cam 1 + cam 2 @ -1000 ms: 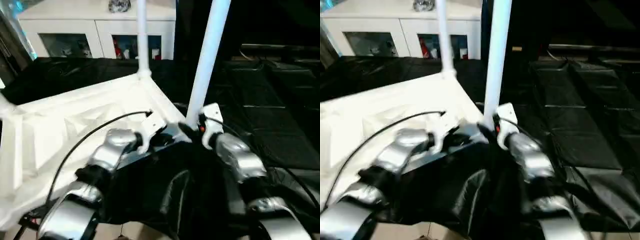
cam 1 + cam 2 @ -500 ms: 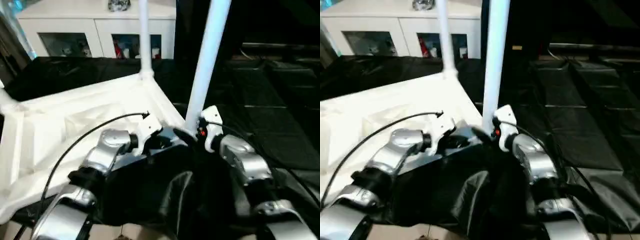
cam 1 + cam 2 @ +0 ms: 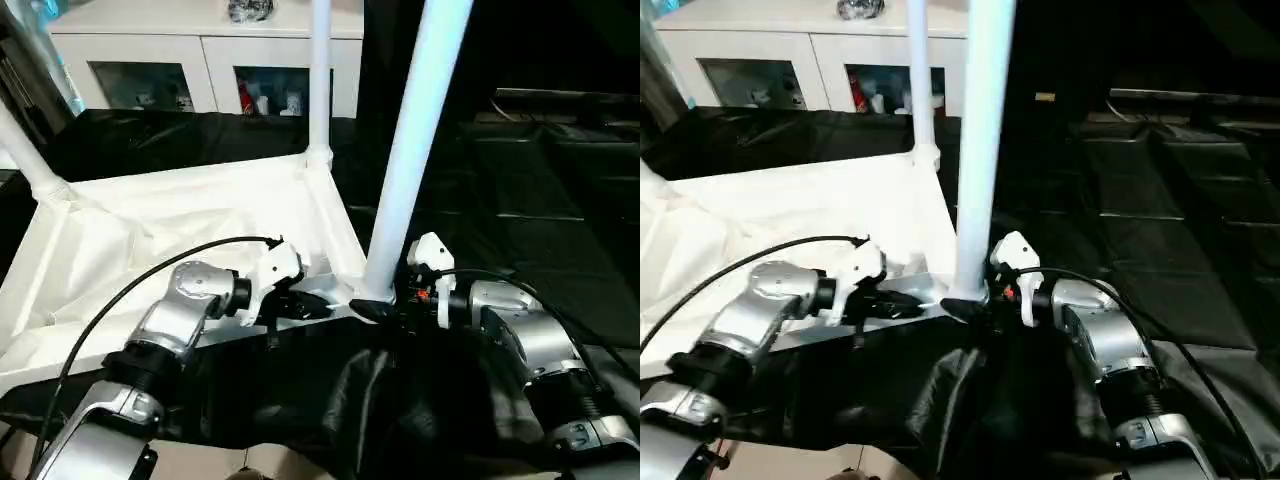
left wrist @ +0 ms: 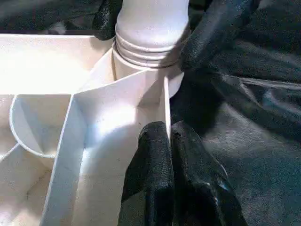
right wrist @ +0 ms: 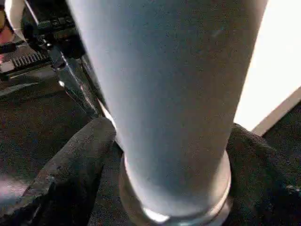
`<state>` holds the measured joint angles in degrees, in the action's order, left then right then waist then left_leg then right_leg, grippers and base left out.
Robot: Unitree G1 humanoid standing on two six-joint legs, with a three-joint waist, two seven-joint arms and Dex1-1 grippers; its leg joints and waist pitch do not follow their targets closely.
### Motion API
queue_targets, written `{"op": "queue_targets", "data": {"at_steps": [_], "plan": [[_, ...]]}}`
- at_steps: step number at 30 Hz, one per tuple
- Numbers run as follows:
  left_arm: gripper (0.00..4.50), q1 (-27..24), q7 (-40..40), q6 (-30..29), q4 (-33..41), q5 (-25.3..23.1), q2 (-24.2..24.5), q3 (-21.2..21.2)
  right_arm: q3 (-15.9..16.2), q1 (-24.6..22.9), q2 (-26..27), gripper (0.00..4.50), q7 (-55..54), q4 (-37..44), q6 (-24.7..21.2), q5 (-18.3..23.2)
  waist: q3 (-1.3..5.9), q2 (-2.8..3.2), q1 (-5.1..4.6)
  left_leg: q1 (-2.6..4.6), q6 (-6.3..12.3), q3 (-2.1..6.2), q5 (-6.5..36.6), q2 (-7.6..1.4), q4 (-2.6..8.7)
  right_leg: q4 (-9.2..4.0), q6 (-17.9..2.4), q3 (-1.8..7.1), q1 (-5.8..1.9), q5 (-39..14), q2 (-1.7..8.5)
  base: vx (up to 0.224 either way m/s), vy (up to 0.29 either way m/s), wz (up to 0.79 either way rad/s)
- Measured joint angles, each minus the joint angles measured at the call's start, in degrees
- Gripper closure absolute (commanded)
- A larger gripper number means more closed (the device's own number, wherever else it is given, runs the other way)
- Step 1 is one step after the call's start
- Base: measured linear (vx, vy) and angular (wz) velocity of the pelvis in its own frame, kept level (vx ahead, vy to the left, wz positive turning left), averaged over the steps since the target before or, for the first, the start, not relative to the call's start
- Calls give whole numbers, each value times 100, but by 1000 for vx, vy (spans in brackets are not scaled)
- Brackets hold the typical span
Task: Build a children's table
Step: Rotate leg to tighten
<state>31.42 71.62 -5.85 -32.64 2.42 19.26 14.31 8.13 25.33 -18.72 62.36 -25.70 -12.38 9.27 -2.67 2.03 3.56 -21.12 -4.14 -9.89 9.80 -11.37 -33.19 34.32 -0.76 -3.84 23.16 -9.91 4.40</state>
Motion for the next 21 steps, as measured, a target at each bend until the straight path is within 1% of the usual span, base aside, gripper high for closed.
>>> {"op": "queue_targets", "data": {"at_steps": [1, 2, 3, 7, 10, 12, 14, 19, 20, 21], "plan": [[450, -18, 26, -11, 40, 14, 16, 5, 3, -12, -1, 102, 3, 28, -9, 0, 0, 0, 1, -1, 0, 0, 0, 0, 1, 0, 0, 0, 0, 0, 0, 0, 0, 0], [450, -27, 58, -16, 48, 16, 24, 8, 5, -22, -2, 124, 14, 36, -18, 3, 0, 0, 6, -1, 0, 0, 0, 0, 2, 0, 0, -1, 0, 0, 0, 0, 0, 0], [450, -33, 66, -17, 49, 16, 27, 10, 8, -30, -1, 124, 15, 40, -27, 9, 0, 0, 7, -1, 0, 0, 0, 0, 3, -1, 0, -1, 1, 0, 0, 0, 0, 0], [450, -41, 16, -4, 52, 10, -19, 16, 19, -44, 24, 155, -60, 60, -71, 4, 0, 0, 10, -1, 0, 0, 0, 0, 2, -1, 0, -1, 0, 0, 0, 0, 0, 0], [450, -24, -253, 1, 30, -61, -87, 15, -25, -45, 194, 175, -441, 24, -85, -42, 0, -1, -13, 4, -1, 0, -1, 0, -1, 1, -1, 1, -2, 1, 0, 0, 0, 0], [450, 68, -573, 2, -121, -135, -199, -2, -160, 14, 405, 176, -995, -147, -112, -104, 1, -2, -29, 9, -1, 0, -1, 1, -2, 2, 0, 2, -5, 1, 0, 0, 0, 0], [450, 280, -1098, -3, -435, -241, -390, -71, -358, 249, 771, 181, -1878, -456, -148, -236, 1, -1, -75, 10, -2, 1, -2, 2, -7, 6, 6, 3, -3, -2, 0, 0, 0, 0], [450, 577, -1825, -12, -840, -399, -717, -104, -672, 500, 1250, 182, -3107, -766, -222, -300, 2, 0, -116, 12, -2, 1, -2, 2, -6, 7, -4, 4, -4, 4, 0, 0, 0, 0], [450, 655, -2010, -16, -948, -441, -796, -121, -743, 609, 1381, 182, -3452, -887, -220, -345, 2, 0, -127, 11, -2, 1, -2, 2, -6, 7, -6, 4, -4, 5, 0, 0, 0, 0], [450, 689, -2125, -20, -997, -456, -847, -128, -766, 660, 1437, 182, -3629, -949, -203, -380, 2, 0, -130, 10, -2, 1, -2, 3, -5, 5, -6, 4, -4, 5, 0, 0, 0, 0]]}}
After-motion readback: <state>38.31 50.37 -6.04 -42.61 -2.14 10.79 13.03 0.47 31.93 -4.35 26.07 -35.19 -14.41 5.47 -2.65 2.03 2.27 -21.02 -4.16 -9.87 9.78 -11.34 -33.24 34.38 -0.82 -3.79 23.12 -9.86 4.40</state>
